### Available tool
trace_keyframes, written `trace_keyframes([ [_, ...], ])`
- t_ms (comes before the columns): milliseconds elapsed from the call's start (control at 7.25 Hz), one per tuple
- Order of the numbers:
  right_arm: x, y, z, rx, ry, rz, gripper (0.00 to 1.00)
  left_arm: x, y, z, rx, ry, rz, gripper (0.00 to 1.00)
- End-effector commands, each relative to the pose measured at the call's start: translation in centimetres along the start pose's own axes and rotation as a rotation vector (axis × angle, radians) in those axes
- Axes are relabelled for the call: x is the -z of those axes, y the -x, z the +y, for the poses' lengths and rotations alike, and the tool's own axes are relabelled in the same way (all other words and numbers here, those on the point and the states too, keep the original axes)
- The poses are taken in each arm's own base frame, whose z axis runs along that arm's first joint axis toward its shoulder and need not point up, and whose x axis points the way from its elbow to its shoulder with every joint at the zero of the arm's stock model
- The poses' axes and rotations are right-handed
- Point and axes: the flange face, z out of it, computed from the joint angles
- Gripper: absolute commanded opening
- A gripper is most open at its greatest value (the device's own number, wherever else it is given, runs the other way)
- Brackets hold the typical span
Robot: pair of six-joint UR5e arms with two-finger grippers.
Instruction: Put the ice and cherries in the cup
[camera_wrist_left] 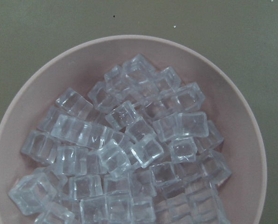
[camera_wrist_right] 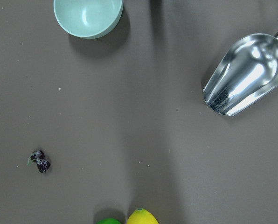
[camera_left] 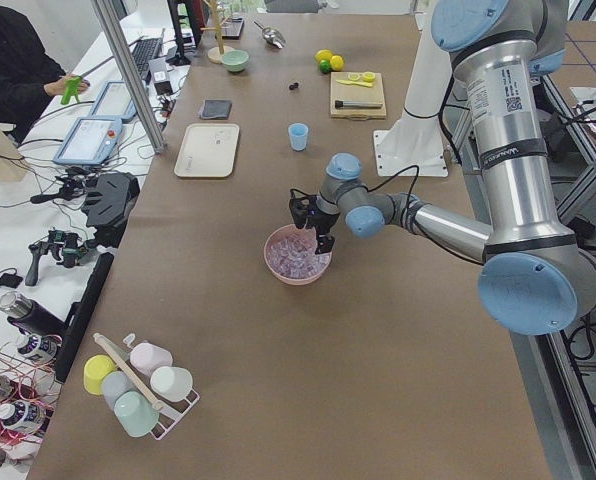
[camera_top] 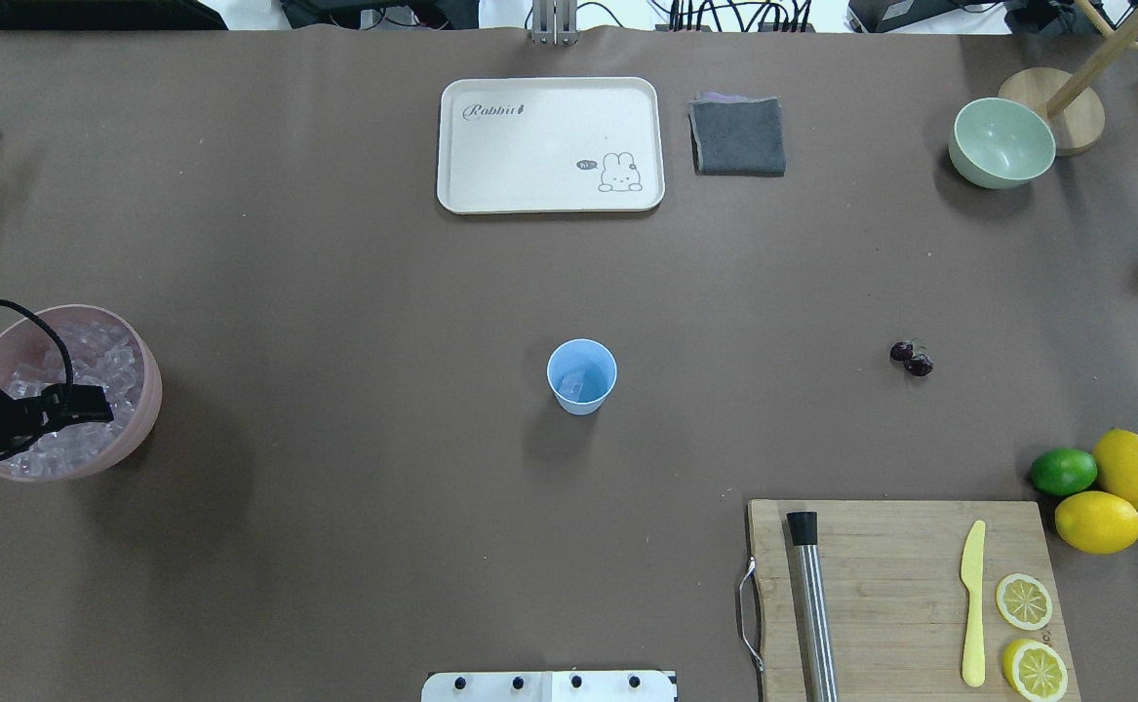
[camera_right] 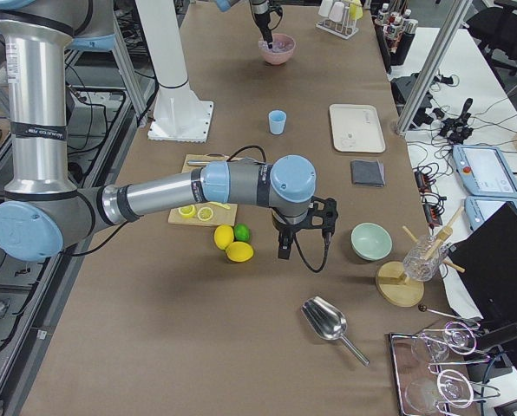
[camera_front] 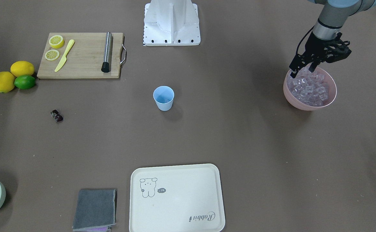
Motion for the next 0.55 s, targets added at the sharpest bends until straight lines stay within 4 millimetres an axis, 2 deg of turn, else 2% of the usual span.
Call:
trace_keyframes([
  [0, 0.05, 0.06, -0.01, 0.001, -0.001, 0.000, 1.00, -0.18, -0.18, 0.43, -0.008, 0.006, -0.002, 0.97],
  [414, 0.01, 0.00, 0.17, 0.002, 0.000, 0.000, 1.00, -0.76, -0.36, 1.32, 0.022, -0.006, -0.012, 0.97],
])
